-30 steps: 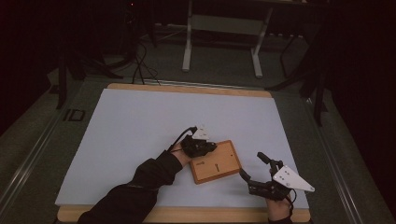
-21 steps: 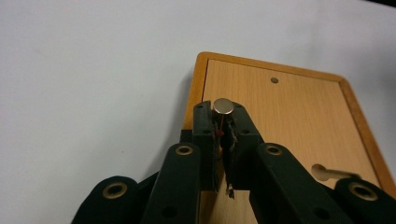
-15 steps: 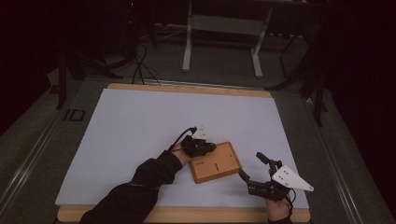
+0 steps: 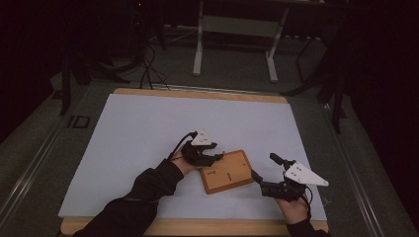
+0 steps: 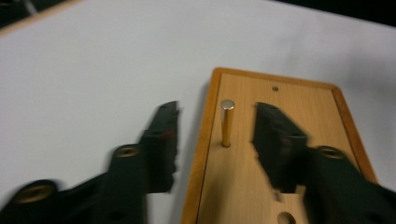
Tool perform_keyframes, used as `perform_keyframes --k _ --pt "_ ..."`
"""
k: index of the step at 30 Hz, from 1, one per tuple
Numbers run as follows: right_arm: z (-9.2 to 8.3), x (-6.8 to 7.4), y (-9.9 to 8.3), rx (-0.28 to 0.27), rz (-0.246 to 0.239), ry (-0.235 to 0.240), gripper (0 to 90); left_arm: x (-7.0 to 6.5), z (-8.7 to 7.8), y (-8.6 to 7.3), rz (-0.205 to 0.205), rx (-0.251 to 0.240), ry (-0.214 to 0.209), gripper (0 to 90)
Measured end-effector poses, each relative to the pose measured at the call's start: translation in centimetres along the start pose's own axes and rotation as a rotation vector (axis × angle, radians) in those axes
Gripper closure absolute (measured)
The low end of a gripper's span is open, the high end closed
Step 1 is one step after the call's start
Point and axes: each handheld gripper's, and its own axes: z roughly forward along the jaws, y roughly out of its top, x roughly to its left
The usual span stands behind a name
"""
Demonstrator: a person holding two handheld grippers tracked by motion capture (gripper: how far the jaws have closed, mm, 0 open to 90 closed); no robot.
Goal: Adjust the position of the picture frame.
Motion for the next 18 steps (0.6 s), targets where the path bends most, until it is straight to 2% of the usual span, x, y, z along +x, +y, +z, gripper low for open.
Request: perform_keyframes --k 2,4,5,6,8,9,10,12,14,17,18 --pt "0.7 -0.4 0.5 0.009 0.013 0.018 13.7 -0.2 -0.9 0.2 0.001 -0.023 0.020 34.8" --pt "1.6 -0.7 0.9 0.032 0.027 0.029 14.0 -0.4 -1.7 0.2 -0.005 -0.052 -0.001 23.2" --pt "2.1 -0.9 1.0 0.037 0.033 0.041 17.6 -0.6 -2.1 0.2 -0.001 -0.059 0.006 18.0" --pt "2.6 -1.1 1.1 0.057 0.044 0.058 21.5 -0.7 -2.4 0.2 -0.002 -0.067 0.007 14.7" --pt "3.7 -1.4 1.2 0.088 0.067 0.075 23.8 -1.0 -2.9 0.0 -0.024 -0.087 0.000 12.8" --pt "4.3 -1.6 1.1 0.104 0.081 0.082 27.5 -1.1 -3.1 -0.2 -0.036 -0.098 -0.004 6.9" --pt "4.3 -1.6 1.1 0.104 0.081 0.082 27.5 -1.1 -3.1 -0.2 -0.036 -0.098 -0.004 1.2" --pt "5.7 -2.0 1.0 0.157 0.104 0.081 36.5 -1.3 -3.6 -0.6 -0.051 -0.102 0.003 1.1" --pt "6.6 -2.3 0.8 0.175 0.109 0.082 44.7 -1.6 -4.2 -1.0 -0.053 -0.103 0.017 1.1" --pt "8.3 -2.8 0.5 0.232 0.096 0.074 56.2 -2.0 -5.3 -1.7 -0.040 -0.116 0.037 1.1" --pt "8.8 -2.9 0.3 0.242 0.089 0.076 62.5 -2.2 -5.7 -1.9 -0.043 -0.129 0.038 1.1"
